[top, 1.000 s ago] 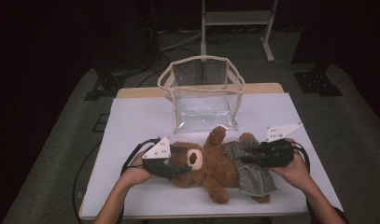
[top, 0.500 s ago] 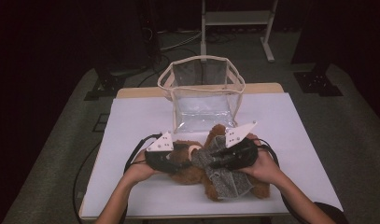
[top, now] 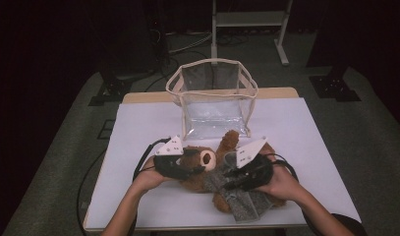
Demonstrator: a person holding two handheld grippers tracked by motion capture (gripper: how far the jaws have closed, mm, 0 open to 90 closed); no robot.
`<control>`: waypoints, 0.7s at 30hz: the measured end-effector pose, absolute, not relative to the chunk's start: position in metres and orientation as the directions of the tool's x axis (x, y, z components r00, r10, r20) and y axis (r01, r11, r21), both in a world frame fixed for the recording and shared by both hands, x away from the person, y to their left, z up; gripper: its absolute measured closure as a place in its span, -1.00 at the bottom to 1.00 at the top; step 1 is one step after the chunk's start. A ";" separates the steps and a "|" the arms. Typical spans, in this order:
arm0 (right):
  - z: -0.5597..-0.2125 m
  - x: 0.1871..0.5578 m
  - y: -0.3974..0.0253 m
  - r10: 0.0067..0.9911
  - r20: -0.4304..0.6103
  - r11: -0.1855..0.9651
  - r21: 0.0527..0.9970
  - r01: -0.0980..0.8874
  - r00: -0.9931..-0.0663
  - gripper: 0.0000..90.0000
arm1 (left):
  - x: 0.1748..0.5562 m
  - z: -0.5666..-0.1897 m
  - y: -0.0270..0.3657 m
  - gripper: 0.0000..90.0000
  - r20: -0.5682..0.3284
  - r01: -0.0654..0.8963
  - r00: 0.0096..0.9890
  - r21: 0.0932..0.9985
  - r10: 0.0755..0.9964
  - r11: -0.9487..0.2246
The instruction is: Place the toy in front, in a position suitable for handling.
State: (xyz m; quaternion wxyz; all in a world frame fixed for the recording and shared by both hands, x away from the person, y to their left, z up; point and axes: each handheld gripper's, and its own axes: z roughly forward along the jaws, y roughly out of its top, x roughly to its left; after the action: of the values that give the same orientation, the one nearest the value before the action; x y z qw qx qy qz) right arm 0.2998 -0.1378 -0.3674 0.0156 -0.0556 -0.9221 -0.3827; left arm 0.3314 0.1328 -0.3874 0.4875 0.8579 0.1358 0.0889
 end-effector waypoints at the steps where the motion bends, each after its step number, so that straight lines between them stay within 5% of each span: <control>1: -0.371 0.298 -0.132 0.079 0.063 0.720 0.687 0.101 -0.995 0.54 | 0.332 -0.388 0.134 -0.13 0.024 0.145 0.948 0.857 0.318 -0.495; 9: -0.388 0.282 -0.143 0.051 0.098 0.771 0.628 0.102 -0.994 0.54 | 0.332 -0.387 0.137 -0.14 0.016 0.149 0.948 0.859 0.317 -0.489; 21: -0.360 0.293 -0.140 0.095 0.020 0.686 0.723 0.080 -0.995 0.54 | 0.329 -0.389 0.138 -0.14 0.029 0.127 0.957 0.854 0.290 -0.504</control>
State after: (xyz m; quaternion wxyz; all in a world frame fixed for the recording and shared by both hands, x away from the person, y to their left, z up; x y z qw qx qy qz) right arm 0.2926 -0.1405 -0.3602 -0.0095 -0.0478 -0.9181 -0.3933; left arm 0.3294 0.1380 -0.3888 0.4830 0.8631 0.1209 0.0842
